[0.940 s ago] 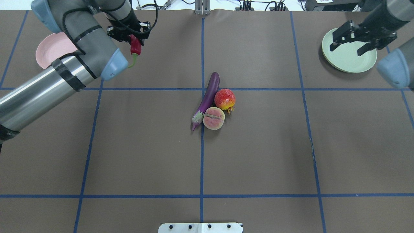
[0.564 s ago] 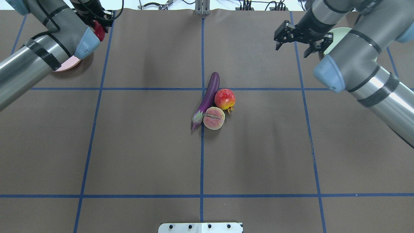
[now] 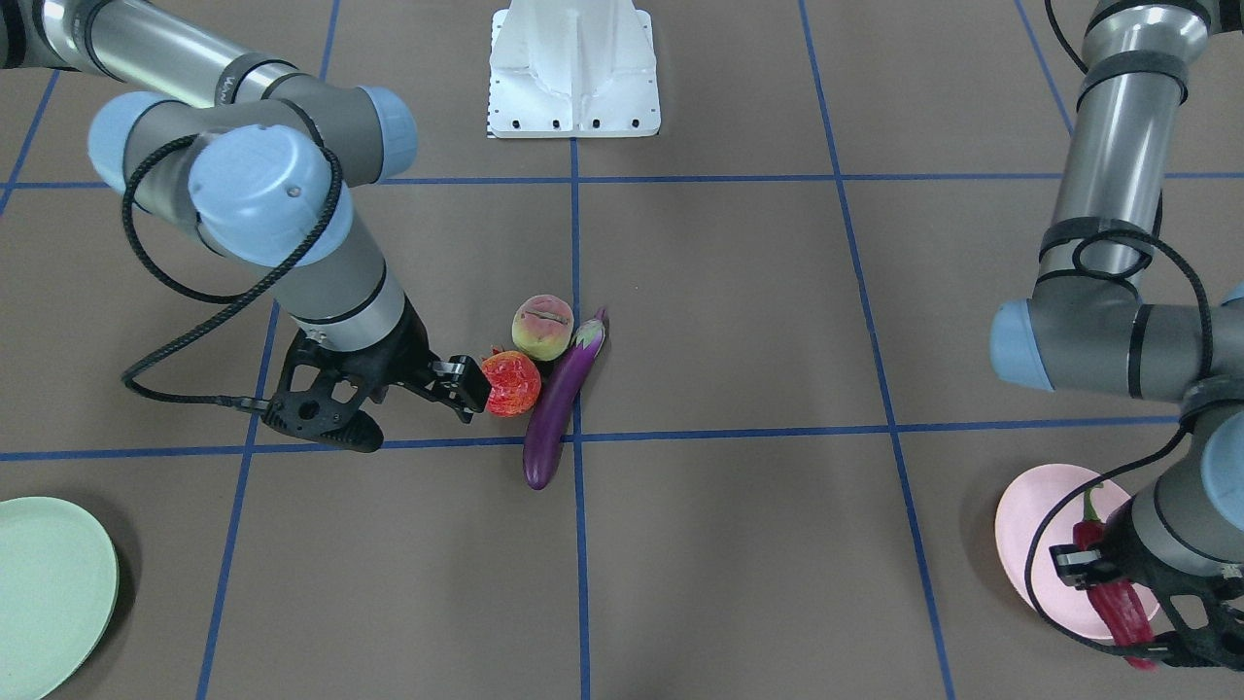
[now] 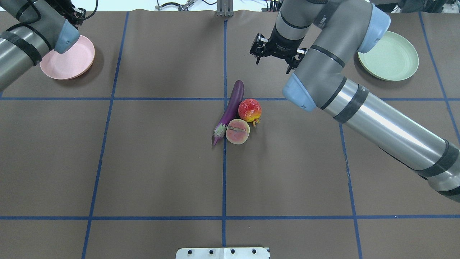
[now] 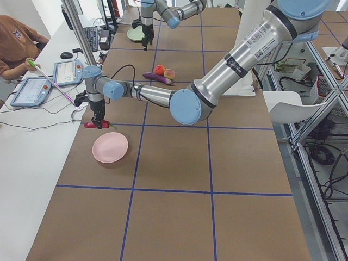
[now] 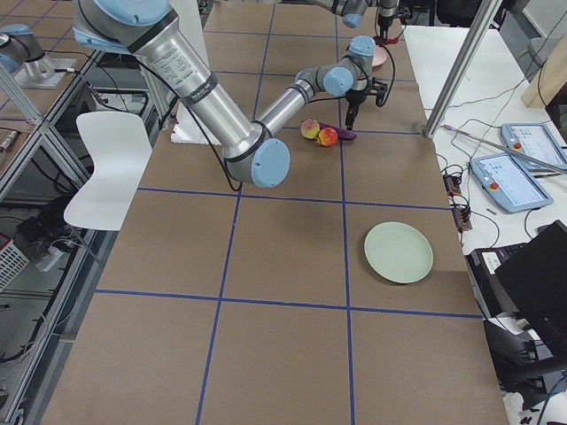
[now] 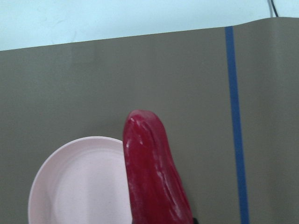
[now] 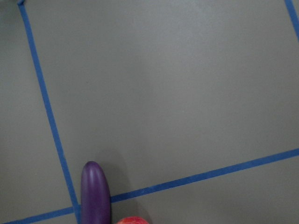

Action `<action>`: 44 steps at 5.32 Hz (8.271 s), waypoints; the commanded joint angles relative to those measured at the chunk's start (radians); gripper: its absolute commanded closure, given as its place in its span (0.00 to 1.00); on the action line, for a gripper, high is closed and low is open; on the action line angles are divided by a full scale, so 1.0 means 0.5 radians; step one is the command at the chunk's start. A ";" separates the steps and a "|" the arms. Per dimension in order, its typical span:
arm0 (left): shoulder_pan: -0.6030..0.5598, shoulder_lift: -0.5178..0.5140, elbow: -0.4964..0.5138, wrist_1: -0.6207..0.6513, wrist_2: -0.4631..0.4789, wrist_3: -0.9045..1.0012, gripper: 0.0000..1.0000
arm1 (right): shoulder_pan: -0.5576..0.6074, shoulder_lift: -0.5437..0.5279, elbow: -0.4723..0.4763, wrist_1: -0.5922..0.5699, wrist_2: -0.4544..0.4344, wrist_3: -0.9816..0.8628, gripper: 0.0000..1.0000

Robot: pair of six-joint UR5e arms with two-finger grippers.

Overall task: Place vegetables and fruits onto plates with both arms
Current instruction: 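Lower the chili onto the pink plate while the right gripper grasps the pomegranate, then carry the pomegranate to the green plate while the left gripper grasps the eggplant, then place the eggplant on the pink plate while the right gripper releases the pomegranate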

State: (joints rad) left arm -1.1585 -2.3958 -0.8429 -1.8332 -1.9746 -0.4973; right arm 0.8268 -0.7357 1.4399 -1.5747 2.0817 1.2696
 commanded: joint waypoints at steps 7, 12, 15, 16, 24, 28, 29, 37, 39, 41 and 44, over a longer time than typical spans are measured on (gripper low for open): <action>0.065 0.070 0.192 -0.322 0.271 0.016 0.00 | -0.316 0.054 -0.220 0.002 -0.163 0.075 0.01; 0.038 0.228 -0.364 -0.060 0.058 0.007 0.00 | -0.328 0.051 -0.290 0.105 -0.166 0.072 0.09; 0.019 0.254 -0.529 0.086 0.047 0.004 0.00 | -0.337 0.051 -0.315 0.173 -0.163 0.075 0.07; 0.022 0.245 -0.617 0.235 0.044 0.004 0.00 | -0.344 0.045 -0.315 0.173 -0.163 0.078 0.08; 0.763 -0.447 -0.663 0.271 -0.312 -1.103 0.00 | 0.508 -0.516 0.397 -0.028 0.230 -0.738 1.00; 1.013 -0.593 -0.201 -0.159 0.049 -1.113 0.00 | 0.788 -0.557 0.082 -0.051 0.215 -1.411 1.00; 1.056 -0.593 -0.198 -0.159 0.095 -1.113 0.00 | 0.807 -0.557 0.038 -0.051 0.215 -1.440 1.00; 0.754 -0.599 -0.155 -0.154 -0.183 -1.020 1.00 | 0.859 -0.541 -0.615 0.627 -0.036 -1.487 1.00; 0.523 -0.599 -0.152 0.045 -0.254 -0.673 1.00 | 0.768 -0.535 -0.735 0.738 -0.074 -1.484 1.00; 0.247 -0.590 -0.140 0.281 -0.324 -0.213 1.00 | 0.706 -0.553 -0.754 0.796 -0.059 -1.462 0.00; -0.082 -0.516 0.138 0.368 -0.288 0.215 1.00 | 0.715 -0.508 -0.400 0.471 0.370 -1.252 0.00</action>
State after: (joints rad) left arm -1.1623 -2.6691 -0.8257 -1.6495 -2.1273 -0.4200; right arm 1.1830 -0.9979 1.1445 -1.2451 2.2025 0.6014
